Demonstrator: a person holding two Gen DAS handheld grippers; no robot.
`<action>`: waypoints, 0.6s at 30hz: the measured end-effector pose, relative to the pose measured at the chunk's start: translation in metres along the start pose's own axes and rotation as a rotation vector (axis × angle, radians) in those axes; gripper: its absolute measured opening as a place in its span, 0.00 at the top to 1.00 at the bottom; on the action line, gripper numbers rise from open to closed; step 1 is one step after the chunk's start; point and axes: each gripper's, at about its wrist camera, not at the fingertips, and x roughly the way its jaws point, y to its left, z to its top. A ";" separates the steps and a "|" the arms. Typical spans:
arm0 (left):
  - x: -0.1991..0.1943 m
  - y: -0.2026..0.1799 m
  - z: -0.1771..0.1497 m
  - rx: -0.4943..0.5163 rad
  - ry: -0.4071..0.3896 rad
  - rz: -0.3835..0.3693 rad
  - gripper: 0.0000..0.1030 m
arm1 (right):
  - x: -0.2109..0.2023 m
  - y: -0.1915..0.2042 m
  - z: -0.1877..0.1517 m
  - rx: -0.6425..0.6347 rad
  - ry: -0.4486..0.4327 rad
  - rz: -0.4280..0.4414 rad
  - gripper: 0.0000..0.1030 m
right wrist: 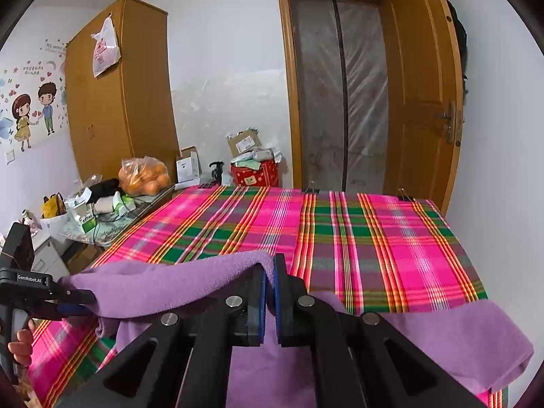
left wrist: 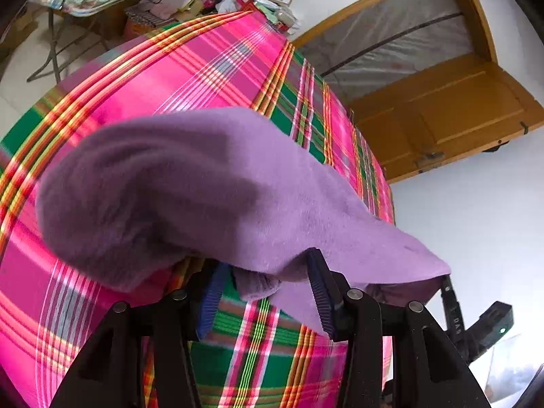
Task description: Fold clothes
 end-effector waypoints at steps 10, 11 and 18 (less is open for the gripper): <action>-0.001 -0.013 0.013 -0.003 -0.018 -0.025 0.52 | 0.023 -0.002 0.029 -0.022 -0.028 -0.035 0.96; 0.000 -0.015 0.014 0.003 -0.021 -0.020 0.52 | 0.026 -0.002 0.032 -0.030 -0.031 -0.040 0.96; 0.003 -0.025 0.038 0.036 -0.047 0.012 0.52 | 0.047 0.000 0.045 -0.068 -0.038 -0.076 0.96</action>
